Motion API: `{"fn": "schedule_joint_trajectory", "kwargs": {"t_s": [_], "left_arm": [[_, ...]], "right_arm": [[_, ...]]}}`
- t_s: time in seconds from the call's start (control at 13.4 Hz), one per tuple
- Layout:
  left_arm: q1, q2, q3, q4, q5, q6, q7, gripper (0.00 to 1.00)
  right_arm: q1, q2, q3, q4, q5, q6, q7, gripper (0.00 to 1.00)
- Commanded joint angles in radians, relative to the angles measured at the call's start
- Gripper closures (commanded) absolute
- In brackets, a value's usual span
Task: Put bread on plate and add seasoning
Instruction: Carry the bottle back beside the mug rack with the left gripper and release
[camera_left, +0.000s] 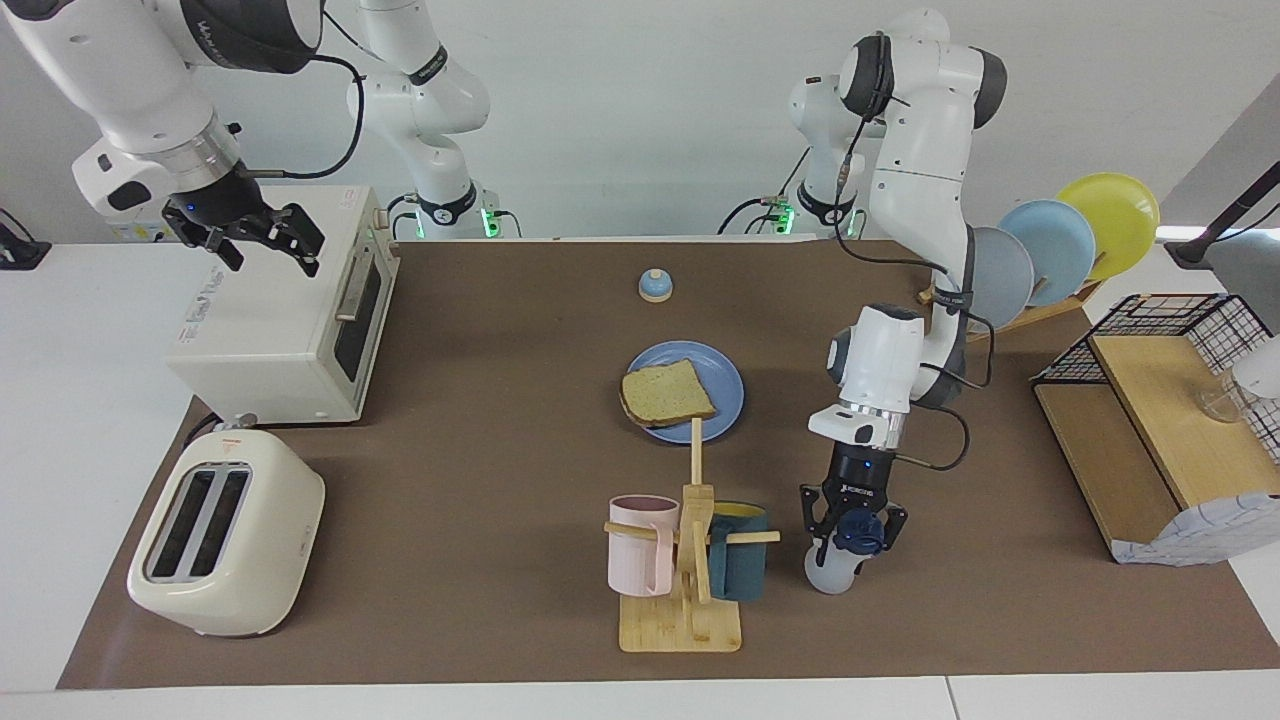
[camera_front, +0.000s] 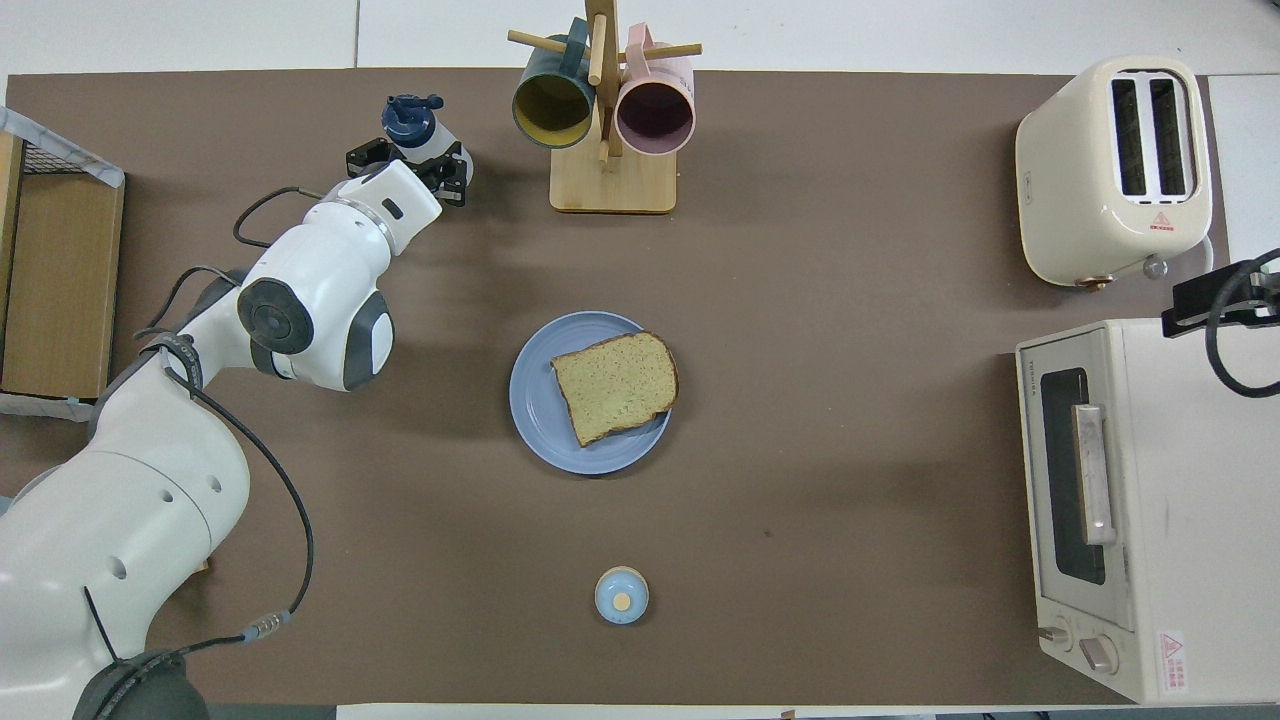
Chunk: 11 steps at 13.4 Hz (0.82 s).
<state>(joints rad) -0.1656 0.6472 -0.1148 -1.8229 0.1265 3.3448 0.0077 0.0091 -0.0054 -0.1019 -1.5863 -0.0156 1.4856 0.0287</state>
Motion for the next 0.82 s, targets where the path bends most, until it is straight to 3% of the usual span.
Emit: {"fn": "schedule_joint_trajectory", "kwargs": {"t_s": [0.0,0.07,0.3,0.74], "left_arm": [[0.017,-0.027,-0.003,-0.036,0.016,-0.059,0.032,0.95],[0.017,-0.029,-0.005,-0.036,0.016,-0.071,0.032,0.81],[0.018,-0.032,-0.005,-0.036,0.016,-0.102,0.025,0.0],[0.029,-0.035,-0.006,-0.044,0.016,-0.1,0.017,0.0]], "right_arm": [[-0.003,-0.024,-0.001,-0.029,-0.004,0.019,-0.016,0.0],[-0.003,-0.024,-0.002,-0.029,-0.004,0.019,-0.016,0.0],[-0.003,-0.024,-0.001,-0.029,-0.004,0.019,-0.016,0.0],[-0.003,-0.024,-0.001,-0.029,-0.004,0.019,-0.016,0.0]]}}
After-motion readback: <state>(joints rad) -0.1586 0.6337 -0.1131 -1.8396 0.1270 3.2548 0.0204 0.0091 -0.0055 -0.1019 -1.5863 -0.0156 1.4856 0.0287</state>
